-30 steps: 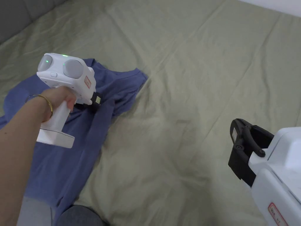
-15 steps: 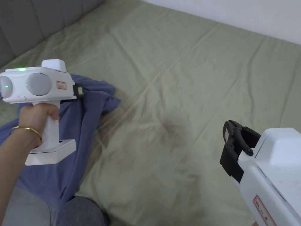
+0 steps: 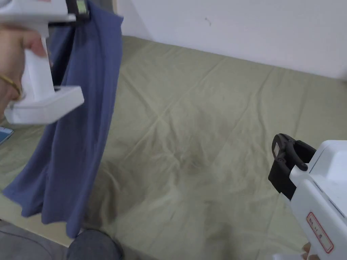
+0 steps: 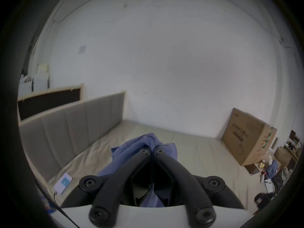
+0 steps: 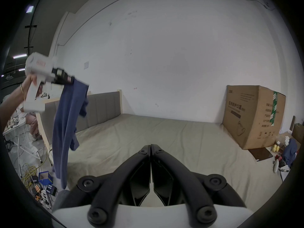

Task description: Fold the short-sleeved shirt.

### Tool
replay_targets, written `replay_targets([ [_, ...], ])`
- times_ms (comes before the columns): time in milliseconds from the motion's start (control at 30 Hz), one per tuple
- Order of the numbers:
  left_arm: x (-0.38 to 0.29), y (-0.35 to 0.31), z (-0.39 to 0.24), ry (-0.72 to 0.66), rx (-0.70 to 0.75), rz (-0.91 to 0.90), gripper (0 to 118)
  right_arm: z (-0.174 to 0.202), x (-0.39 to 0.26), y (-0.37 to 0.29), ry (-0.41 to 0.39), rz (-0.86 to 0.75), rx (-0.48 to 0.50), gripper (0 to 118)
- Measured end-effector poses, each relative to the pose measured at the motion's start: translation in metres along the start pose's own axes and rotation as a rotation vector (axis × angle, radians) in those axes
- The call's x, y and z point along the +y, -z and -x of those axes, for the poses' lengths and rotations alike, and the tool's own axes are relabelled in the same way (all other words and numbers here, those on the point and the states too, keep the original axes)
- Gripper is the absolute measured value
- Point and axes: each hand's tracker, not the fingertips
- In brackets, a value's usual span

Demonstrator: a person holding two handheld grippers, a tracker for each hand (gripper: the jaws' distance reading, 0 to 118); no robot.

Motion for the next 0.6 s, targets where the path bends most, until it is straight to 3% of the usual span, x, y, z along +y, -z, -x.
replay_targets([
  [333,0.122,-0.008,-0.147,0.098,-0.227,-0.169,0,-0.05,0.012,-0.056,0.024,-0.084,-0.175,0],
  [600,0.107,0.023,-0.246,0.113,-0.347,-0.09,0,-0.084,0.007,-0.099,0.051,-0.114,-0.316,0],
])
